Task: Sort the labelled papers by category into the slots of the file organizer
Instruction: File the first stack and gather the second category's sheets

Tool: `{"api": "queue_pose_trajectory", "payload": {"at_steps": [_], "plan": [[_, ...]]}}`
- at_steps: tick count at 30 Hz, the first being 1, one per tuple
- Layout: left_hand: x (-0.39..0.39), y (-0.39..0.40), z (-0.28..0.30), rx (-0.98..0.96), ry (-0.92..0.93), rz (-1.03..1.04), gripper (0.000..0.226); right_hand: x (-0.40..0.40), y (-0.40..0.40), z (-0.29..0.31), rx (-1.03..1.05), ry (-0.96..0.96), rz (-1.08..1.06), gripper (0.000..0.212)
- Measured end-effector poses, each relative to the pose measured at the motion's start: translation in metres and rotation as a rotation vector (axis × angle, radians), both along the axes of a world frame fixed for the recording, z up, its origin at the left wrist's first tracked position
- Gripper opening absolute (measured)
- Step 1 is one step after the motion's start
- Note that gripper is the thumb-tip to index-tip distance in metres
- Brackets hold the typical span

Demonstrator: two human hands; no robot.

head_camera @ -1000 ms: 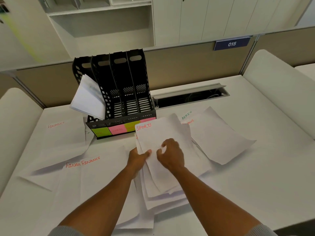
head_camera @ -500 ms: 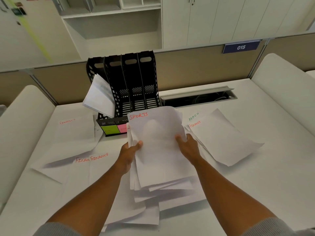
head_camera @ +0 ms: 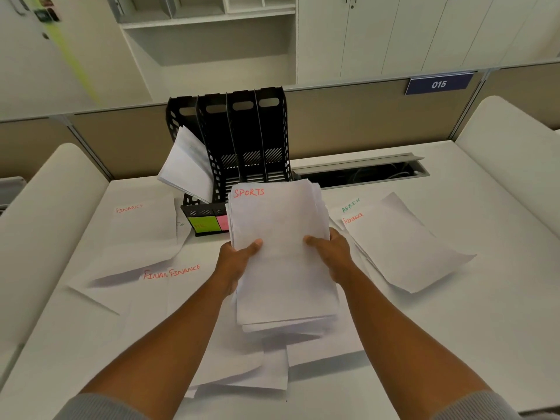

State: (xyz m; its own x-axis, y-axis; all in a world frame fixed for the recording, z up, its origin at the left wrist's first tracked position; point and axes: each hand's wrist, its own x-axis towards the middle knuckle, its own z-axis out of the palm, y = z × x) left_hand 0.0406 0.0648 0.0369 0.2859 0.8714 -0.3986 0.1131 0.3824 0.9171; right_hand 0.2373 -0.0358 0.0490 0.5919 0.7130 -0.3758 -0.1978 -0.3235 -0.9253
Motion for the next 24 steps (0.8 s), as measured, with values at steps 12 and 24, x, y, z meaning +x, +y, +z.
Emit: {"api": "queue_pose_trajectory", "payload": {"at_steps": [12, 24], "plan": [[0.037, -0.009, 0.054, 0.426, -0.158, 0.078, 0.037, -0.027, 0.021, 0.044, 0.261, -0.454, -0.125, 0.024], [0.023, -0.019, 0.041, 0.360, -0.079, 0.115, 0.043, -0.027, -0.002, 0.010, 0.172, -0.498, -0.092, 0.019]]}}
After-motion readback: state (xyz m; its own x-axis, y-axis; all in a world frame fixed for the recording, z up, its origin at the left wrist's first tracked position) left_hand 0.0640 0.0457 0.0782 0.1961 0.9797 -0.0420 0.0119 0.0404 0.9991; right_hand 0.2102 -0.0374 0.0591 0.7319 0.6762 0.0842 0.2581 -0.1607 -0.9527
